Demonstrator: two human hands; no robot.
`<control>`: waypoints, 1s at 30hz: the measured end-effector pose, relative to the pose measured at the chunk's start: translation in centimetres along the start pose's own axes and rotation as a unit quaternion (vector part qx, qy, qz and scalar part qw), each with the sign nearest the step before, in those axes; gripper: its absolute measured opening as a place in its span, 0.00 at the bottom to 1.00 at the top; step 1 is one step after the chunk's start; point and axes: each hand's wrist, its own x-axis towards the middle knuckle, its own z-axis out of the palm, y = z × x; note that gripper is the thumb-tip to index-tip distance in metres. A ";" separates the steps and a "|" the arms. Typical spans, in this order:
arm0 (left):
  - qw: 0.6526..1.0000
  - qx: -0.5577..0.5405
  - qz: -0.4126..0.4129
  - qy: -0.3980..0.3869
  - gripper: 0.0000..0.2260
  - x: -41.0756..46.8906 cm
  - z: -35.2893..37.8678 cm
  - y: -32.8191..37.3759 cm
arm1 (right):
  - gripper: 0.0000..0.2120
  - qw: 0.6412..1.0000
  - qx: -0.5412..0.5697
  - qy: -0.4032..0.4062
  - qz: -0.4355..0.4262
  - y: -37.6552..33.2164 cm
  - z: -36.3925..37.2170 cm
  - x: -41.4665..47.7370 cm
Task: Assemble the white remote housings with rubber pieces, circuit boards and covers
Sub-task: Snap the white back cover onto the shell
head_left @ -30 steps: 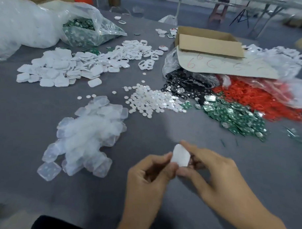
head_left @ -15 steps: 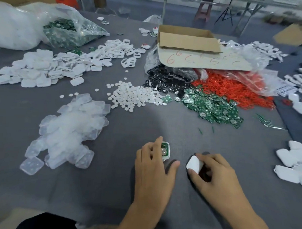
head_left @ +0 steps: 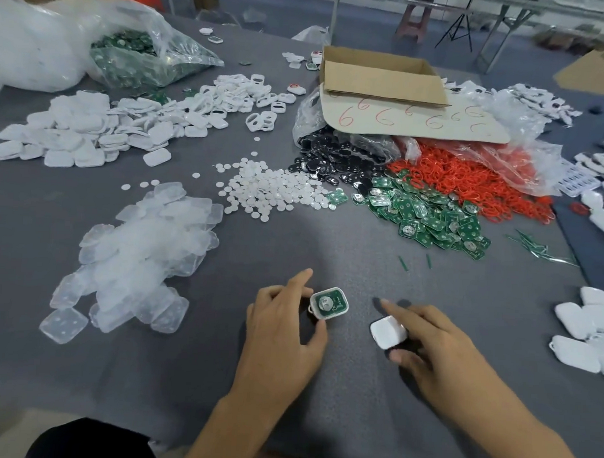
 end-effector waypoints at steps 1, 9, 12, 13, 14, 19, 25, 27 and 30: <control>1.000 -0.005 0.001 0.000 0.30 0.0 0.1 -0.2 | 0.25 1.000 -0.003 -0.008 -0.014 0.1 -0.2 0.2; 1.000 -0.009 0.010 0.005 0.30 0.4 0.5 -0.9 | 0.15 0.998 -0.008 0.007 -0.057 -0.1 -0.5 0.3; 1.000 -0.015 0.020 0.001 0.30 0.4 0.6 -1.1 | 0.17 0.996 0.005 0.037 -0.086 -1.0 -0.4 0.8; 1.000 -0.018 0.023 -0.001 0.30 0.4 0.6 -1.1 | 0.17 0.994 0.010 0.046 -0.098 -1.5 -0.4 1.1; 0.999 -0.021 0.025 -0.003 0.31 0.4 0.5 -1.2 | 0.17 0.992 0.013 0.051 -0.113 -2.0 -0.3 1.5; 0.999 -0.032 0.031 -0.007 0.31 0.3 0.6 -1.4 | 0.16 0.989 0.009 0.022 -0.147 -3.9 0.6 4.0; 0.999 -0.038 0.034 -0.008 0.32 0.3 0.6 -1.6 | 0.15 0.990 0.014 -0.001 -0.138 -4.1 1.3 4.9; 0.999 -0.041 0.029 -0.010 0.33 0.4 0.6 -1.6 | 0.16 0.990 0.010 -0.005 -0.140 -4.2 1.1 5.1; 0.999 -0.042 0.020 -0.015 0.33 0.4 0.7 -1.7 | 0.15 0.991 -0.021 -0.021 -0.134 -4.6 0.6 5.6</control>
